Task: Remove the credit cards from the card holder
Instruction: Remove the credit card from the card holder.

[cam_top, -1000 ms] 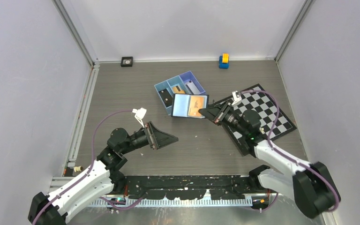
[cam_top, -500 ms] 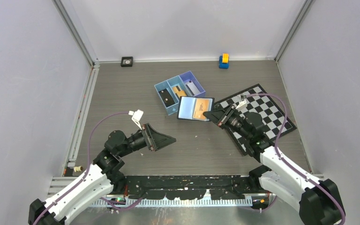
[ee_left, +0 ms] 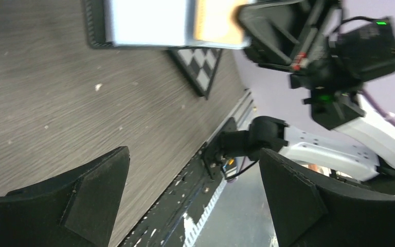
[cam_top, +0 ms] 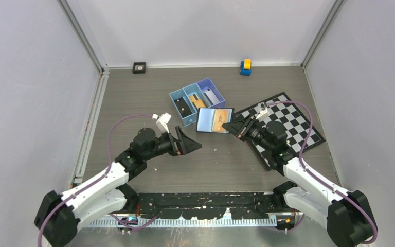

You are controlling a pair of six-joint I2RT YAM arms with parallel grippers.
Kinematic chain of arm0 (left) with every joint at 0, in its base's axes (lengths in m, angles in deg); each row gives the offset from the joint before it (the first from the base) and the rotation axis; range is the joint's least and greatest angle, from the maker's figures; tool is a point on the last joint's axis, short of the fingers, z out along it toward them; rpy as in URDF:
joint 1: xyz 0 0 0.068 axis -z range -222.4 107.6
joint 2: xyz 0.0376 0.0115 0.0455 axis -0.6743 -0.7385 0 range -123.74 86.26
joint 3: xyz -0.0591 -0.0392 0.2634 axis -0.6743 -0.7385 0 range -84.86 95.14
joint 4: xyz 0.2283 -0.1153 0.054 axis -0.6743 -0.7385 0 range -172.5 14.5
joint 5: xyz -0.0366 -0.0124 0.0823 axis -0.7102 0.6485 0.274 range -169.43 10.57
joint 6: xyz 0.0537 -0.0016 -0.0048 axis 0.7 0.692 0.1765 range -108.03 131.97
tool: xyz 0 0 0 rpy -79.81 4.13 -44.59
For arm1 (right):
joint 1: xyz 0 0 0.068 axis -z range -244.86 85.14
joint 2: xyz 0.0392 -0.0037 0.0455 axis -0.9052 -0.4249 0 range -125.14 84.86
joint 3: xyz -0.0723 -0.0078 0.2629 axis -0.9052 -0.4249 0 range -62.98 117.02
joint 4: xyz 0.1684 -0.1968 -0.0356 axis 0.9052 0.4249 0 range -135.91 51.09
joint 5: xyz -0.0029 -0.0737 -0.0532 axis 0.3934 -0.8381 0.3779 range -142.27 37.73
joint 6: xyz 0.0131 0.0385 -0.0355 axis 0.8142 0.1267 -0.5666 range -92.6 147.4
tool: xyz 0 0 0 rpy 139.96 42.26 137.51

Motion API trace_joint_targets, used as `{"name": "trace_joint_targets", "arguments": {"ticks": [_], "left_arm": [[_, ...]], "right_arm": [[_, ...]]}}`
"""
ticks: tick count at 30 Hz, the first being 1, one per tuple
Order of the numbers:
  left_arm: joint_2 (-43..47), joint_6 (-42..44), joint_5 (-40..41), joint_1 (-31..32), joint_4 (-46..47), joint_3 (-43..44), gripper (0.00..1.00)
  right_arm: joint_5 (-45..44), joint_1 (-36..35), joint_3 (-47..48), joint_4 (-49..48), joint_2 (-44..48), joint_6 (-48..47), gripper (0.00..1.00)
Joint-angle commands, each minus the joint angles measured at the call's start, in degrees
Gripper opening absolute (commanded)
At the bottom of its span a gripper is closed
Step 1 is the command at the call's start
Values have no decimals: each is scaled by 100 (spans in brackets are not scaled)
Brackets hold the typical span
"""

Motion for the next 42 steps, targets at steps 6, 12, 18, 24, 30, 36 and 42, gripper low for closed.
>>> {"name": "trace_joint_targets", "arguments": {"ticks": [6,12,18,24,30,36,42], "left_arm": [[-1202,228,252,10,255,720,100],[-1749,354,1008,-6,1226,834,92],[-2832,218,39,-341,1975,1676,53],[-3311,-139,-1099,-607,3015,1619,39],[-2600,-129,49,-745,1747,1181,41],[-1376,253,1200,-774,1362,615,48],[-1722,804,49,-575,1845,1039,34]], "right_arm": [[139,2,203,-959,-302,-440,0],[256,1,117,-1340,-315,-491,0],[227,2,67,-1369,-256,-562,1],[295,10,143,-1383,-485,-517,1],[106,8,238,-1000,-475,-646,1],[-48,3,277,-758,-456,-742,1],[352,2,288,-1178,-624,-623,0]]}}
